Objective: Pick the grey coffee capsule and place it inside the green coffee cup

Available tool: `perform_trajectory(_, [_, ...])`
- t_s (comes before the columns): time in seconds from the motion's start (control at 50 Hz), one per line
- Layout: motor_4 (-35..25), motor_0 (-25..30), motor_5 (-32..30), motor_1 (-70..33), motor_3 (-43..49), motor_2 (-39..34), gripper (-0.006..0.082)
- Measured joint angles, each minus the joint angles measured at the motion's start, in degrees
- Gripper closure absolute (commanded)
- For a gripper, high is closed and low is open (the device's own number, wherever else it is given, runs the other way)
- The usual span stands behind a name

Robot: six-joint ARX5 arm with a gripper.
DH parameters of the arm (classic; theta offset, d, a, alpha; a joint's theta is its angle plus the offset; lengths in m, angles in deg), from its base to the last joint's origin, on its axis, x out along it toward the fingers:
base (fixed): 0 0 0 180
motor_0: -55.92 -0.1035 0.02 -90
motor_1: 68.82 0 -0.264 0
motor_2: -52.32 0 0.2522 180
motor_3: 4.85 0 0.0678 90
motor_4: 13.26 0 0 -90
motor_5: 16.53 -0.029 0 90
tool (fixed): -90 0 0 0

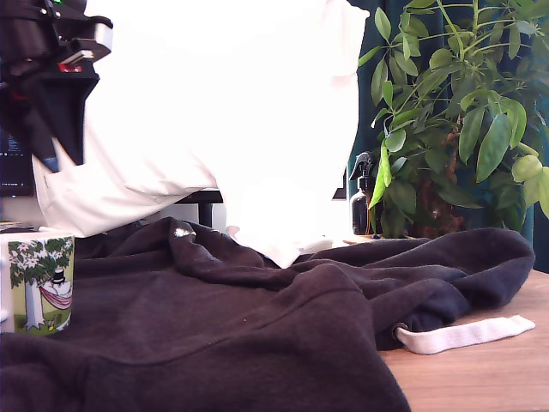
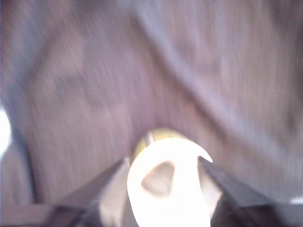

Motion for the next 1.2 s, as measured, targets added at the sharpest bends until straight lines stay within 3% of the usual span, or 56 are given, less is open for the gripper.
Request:
perform_trajectory(0.32, [-8.0,-8.3,1.4,14.7,-24.4,-3.3,0.0789])
perform_trajectory(0.52, [-8.7,-12.7,4.0,23.1,-38.4,-12.6,0.0789])
perform_trajectory(0.88, [-6.8,-13.3,8.4,27.8,-60.8,-34.2,0.0789])
perform_trajectory(1.2, [-4.5,-13.3,10.3,32.6,-72.9,-37.3,0.0789])
